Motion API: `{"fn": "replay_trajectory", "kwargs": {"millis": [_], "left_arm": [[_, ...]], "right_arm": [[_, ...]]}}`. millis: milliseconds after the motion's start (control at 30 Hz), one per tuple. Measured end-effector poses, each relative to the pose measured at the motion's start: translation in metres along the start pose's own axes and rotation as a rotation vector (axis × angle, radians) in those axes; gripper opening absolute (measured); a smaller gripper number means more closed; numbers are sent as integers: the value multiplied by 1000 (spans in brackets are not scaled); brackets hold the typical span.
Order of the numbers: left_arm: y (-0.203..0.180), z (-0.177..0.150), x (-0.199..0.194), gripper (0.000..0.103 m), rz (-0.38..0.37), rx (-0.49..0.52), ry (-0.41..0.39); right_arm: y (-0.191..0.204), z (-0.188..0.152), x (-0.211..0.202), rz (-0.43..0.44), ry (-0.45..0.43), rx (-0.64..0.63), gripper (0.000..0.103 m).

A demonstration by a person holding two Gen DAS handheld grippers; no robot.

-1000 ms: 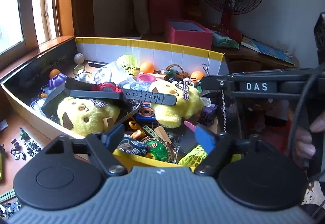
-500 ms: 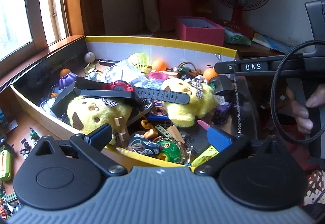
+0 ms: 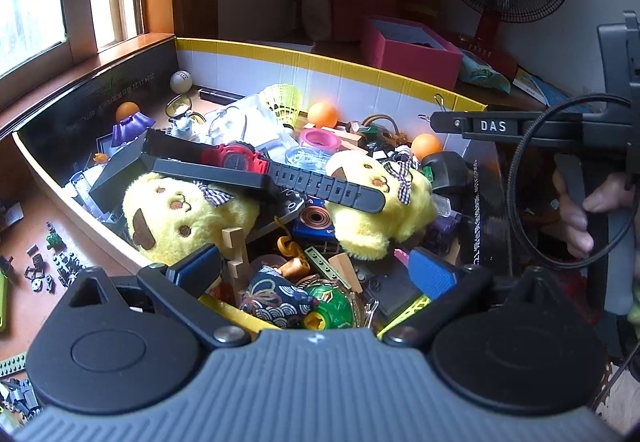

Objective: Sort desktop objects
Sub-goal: 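Lower the teal binder clip into the yellow box and open the right tool, then move the empty right tool back over the cluttered desk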

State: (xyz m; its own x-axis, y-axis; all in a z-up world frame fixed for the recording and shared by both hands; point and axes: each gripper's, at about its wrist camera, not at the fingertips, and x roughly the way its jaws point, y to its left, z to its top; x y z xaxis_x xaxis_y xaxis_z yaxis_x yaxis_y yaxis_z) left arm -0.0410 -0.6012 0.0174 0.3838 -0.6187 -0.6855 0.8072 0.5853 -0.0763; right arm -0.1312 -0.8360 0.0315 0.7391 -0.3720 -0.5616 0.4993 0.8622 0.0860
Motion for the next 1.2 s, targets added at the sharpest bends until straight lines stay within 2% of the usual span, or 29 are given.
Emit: {"fn": "replay_trajectory", "kwargs": {"millis": [200, 233, 300, 833, 1200], "left_arm": [[-1, 2, 3, 103, -5, -7, 12], [-1, 2, 3, 103, -8, -7, 14], [-2, 2, 4, 103, -11, -5, 19], [-2, 2, 4, 103, -22, -6, 17], [2, 0, -2, 103, -26, 2, -1]], "right_arm": [[4, 2, 9, 1, 26, -14, 25], [3, 2, 10, 5, 29, -8, 26], [3, 2, 12, 14, 39, 1, 38], [11, 2, 8, 15, 48, -21, 46], [19, 1, 6, -19, 77, -30, 51]]}}
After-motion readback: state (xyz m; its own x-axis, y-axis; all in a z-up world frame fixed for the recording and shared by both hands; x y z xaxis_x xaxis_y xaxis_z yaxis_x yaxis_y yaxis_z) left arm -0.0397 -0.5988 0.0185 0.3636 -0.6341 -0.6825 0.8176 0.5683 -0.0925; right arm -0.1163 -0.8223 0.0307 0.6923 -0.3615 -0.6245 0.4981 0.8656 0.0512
